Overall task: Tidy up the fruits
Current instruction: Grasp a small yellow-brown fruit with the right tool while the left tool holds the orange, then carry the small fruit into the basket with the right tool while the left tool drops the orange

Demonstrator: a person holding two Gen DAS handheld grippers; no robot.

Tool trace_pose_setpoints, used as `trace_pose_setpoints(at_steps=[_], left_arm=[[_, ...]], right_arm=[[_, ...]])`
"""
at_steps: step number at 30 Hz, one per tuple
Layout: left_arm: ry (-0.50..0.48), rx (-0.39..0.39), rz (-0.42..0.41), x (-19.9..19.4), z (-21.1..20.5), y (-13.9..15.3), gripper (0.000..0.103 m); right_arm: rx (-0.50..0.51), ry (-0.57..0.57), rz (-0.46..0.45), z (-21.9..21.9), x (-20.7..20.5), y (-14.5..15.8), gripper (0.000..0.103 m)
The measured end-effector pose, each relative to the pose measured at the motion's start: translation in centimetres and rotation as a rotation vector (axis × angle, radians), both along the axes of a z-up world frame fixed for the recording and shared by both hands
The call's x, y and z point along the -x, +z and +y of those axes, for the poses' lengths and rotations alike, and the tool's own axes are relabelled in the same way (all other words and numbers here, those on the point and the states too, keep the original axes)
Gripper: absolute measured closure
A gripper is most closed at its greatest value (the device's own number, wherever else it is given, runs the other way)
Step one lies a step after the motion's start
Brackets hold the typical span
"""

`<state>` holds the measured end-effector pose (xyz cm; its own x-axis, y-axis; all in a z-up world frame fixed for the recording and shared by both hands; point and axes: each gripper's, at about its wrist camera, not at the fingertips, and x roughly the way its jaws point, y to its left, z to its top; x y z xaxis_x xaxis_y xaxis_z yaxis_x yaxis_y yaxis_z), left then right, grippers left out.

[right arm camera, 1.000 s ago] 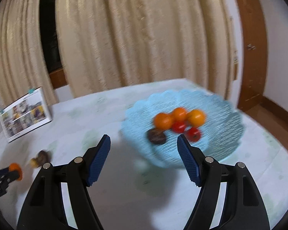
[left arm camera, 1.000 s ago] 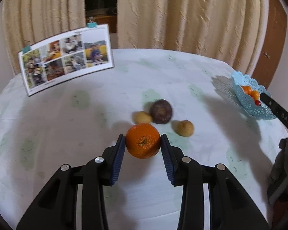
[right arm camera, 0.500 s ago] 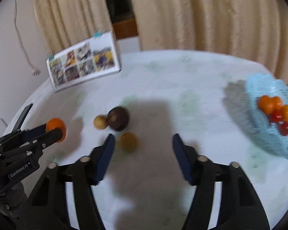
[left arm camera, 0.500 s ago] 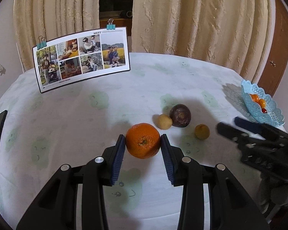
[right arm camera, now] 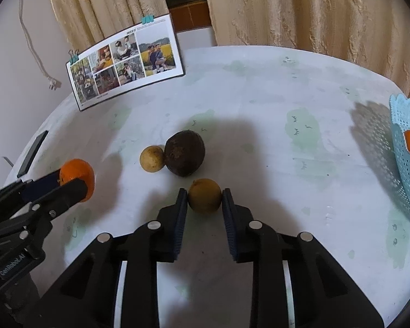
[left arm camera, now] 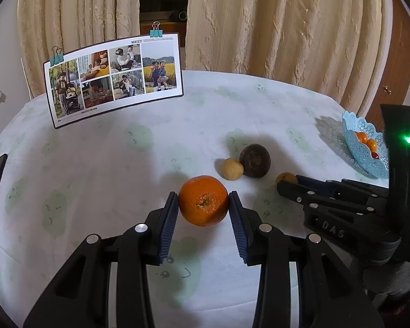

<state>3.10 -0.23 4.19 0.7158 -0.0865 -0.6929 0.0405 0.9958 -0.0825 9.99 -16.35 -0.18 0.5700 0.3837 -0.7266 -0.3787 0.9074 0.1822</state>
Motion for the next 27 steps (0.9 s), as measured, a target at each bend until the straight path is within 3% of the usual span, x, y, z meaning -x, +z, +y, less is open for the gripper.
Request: trace_pose_setpoints(at_steps=[11,19,27], left_arm=[[0.003,-0.028,0.005,-0.2,-0.5,-0.3,0.065],[0.001,-0.056,-0.005,-0.1,-1.3,0.2,0.065],[-0.029,-0.084,-0.028,0.1,-3.1,1.0,0.065]], right_arm=[[-0.083,-0.156,-0.109,-4.9,1.0,3.3,0.076],[-0.116,-0.349,-0.216,-11.4,2.0,5.6,0.076],[-0.118,-0.497,-0.261,-17.3,2.5,6.2,0.076]])
